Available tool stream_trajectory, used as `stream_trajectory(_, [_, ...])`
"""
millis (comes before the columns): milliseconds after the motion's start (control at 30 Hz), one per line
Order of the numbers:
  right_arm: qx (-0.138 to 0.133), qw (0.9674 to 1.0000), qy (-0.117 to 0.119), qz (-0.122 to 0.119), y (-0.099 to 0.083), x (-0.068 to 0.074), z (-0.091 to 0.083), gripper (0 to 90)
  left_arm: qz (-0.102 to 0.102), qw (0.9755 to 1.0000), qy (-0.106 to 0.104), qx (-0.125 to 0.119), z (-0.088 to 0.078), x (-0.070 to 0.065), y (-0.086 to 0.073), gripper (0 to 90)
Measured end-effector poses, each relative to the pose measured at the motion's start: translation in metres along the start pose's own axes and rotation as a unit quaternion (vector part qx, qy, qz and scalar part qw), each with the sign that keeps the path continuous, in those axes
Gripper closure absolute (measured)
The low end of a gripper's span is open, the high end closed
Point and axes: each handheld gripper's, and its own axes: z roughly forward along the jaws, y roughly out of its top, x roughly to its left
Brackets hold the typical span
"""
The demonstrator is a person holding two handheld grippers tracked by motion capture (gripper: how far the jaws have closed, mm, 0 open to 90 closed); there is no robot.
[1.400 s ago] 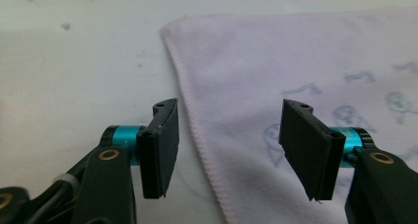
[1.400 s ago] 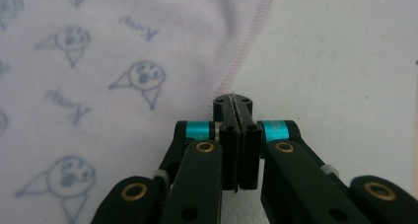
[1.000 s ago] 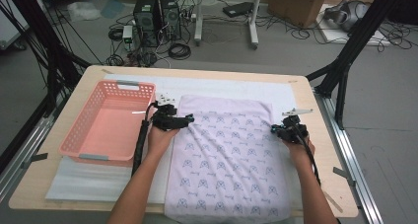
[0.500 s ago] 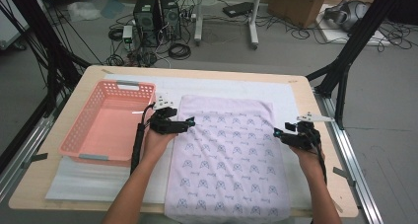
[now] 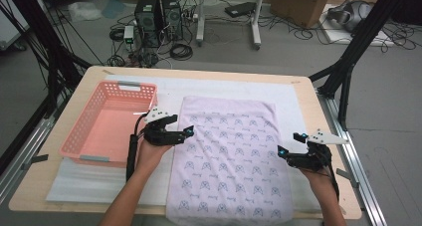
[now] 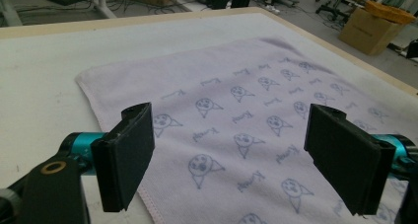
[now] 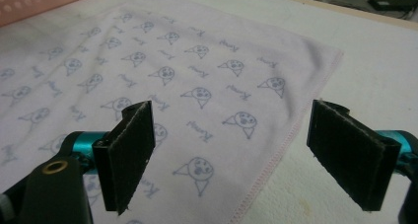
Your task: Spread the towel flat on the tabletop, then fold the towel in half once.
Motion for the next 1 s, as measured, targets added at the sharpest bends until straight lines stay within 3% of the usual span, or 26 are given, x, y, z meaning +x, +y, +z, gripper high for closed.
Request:
stream_trajectory(533, [0.006,1.0,0.001,0.005,-0.001,-0.005,0.011,17.1,-0.003,1.0,-0.001,0.007,0.005,-0.002,-0.007,19.8])
stream_trajectory(933, [0.022,0.9996,-0.005,0.014,-0.003,-0.006,0.023,17.0,-0.019,0.9997,0.01,0.013,0.011,0.01,-0.009,19.5])
stream_trajectory(1000, [0.025,0.9995,-0.008,0.02,-0.002,-0.009,0.028,17.0,-0.014,0.9997,0.013,0.012,0.013,0.013,-0.008,21.0])
